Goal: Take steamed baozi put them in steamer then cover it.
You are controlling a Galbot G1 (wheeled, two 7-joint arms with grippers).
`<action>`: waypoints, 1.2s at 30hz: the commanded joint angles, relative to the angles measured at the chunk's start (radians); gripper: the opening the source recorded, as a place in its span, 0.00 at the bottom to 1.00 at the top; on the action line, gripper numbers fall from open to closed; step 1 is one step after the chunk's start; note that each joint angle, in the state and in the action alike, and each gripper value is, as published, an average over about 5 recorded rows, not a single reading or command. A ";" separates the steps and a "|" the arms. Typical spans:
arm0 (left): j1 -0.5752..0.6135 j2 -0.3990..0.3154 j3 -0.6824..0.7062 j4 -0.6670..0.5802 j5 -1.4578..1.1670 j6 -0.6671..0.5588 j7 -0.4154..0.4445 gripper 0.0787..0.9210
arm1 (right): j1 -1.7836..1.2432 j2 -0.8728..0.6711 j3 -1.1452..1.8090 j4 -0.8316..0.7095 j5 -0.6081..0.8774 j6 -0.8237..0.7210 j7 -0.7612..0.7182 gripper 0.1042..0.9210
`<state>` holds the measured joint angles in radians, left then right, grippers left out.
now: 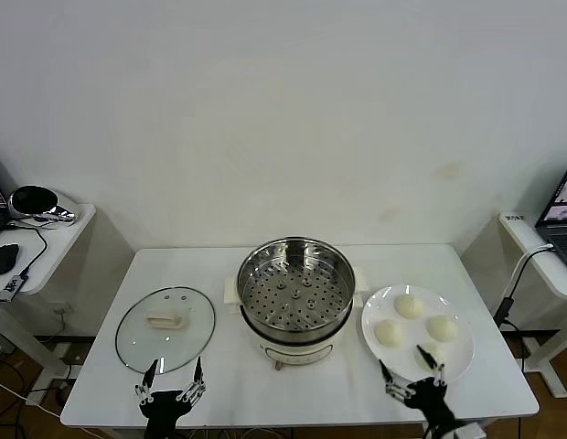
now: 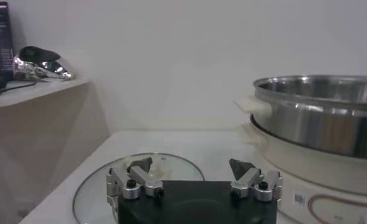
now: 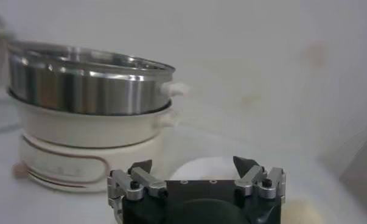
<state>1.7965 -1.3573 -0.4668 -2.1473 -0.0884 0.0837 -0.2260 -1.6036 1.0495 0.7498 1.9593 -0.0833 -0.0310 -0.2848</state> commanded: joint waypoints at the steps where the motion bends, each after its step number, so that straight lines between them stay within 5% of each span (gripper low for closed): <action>1: 0.000 0.027 0.000 -0.012 0.020 0.069 0.007 0.88 | 0.091 -0.151 0.081 -0.016 -0.166 -0.057 -0.066 0.88; 9: -0.012 0.032 -0.008 -0.023 0.033 0.085 0.009 0.88 | 0.284 -0.436 0.033 -0.133 -0.298 -0.144 -0.365 0.88; 16: 0.000 0.029 -0.033 -0.033 0.047 0.079 0.013 0.88 | 0.680 -0.572 -0.323 -0.339 -0.321 -0.098 -0.563 0.88; 25: 0.022 0.018 -0.059 -0.045 0.061 0.065 0.019 0.88 | 1.179 -0.541 -0.840 -0.585 -0.260 -0.031 -0.794 0.88; 36: 0.020 0.007 -0.068 -0.037 0.088 0.069 0.024 0.88 | 1.421 -0.356 -1.155 -0.799 -0.259 -0.006 -0.844 0.88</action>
<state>1.8150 -1.3504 -0.5354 -2.1852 -0.0055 0.1513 -0.2020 -0.3661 0.6660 -0.2196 1.2683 -0.3440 -0.0525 -1.0460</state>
